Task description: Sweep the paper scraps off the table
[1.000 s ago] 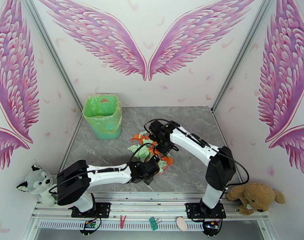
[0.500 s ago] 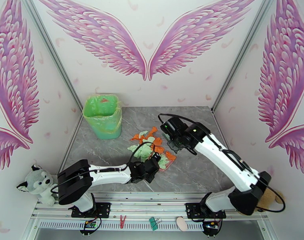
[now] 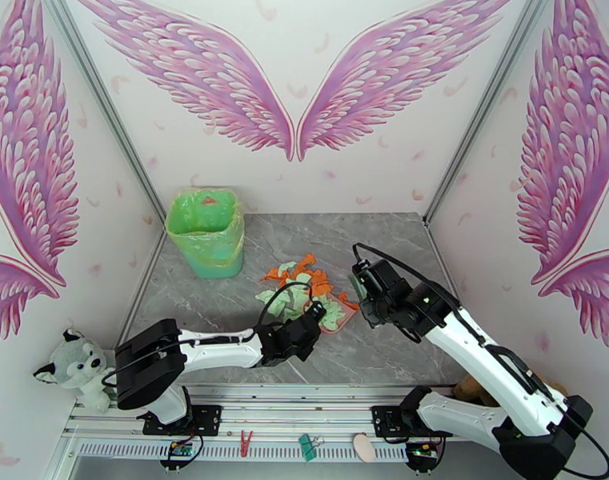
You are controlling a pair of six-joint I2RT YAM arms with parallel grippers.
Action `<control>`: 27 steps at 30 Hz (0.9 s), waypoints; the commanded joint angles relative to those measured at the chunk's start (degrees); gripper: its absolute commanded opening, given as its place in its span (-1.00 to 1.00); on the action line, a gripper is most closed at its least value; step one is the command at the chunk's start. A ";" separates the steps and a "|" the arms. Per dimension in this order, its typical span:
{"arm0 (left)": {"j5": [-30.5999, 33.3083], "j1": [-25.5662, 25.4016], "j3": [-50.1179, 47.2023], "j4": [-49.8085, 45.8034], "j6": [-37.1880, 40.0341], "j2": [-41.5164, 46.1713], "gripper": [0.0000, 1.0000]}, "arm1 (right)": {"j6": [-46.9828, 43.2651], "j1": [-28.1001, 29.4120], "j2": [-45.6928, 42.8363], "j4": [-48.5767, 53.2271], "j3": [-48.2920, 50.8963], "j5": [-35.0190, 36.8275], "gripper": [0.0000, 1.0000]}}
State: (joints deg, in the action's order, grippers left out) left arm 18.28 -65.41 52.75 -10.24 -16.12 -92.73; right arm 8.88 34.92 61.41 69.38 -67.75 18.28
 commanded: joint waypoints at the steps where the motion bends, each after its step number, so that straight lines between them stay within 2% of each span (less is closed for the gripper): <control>1: 1.44 0.21 4.09 -3.04 2.14 5.04 -1.00 | 2.65 -1.69 -3.31 -2.93 0.30 2.13 -1.00; 8: 3.32 0.96 6.96 -10.31 2.21 12.00 -1.00 | 2.72 -4.86 -5.43 -3.02 -0.74 1.55 -1.00; 14: 6.37 4.47 9.84 -19.13 3.06 17.50 -1.00 | 2.28 -5.98 -5.68 -3.90 0.48 -0.45 -1.00; 17: 5.25 8.47 10.43 -22.05 3.28 21.21 -1.00 | 1.97 -6.29 -5.95 -4.33 1.24 -1.02 -1.00; 22: -1.60 19.29 12.75 -26.17 2.77 27.01 -1.00 | 1.40 -6.62 -6.13 -5.02 2.66 -2.17 -1.00; 27: -5.27 27.94 17.66 -30.88 1.64 29.79 -1.00 | 1.30 -6.79 -6.13 -5.76 4.18 -3.42 -1.00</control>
State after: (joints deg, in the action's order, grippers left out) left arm 16.67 -40.21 66.48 -36.67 -13.80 -64.88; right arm 10.50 28.53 56.05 65.67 -64.49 16.03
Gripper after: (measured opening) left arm 0.279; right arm 0.129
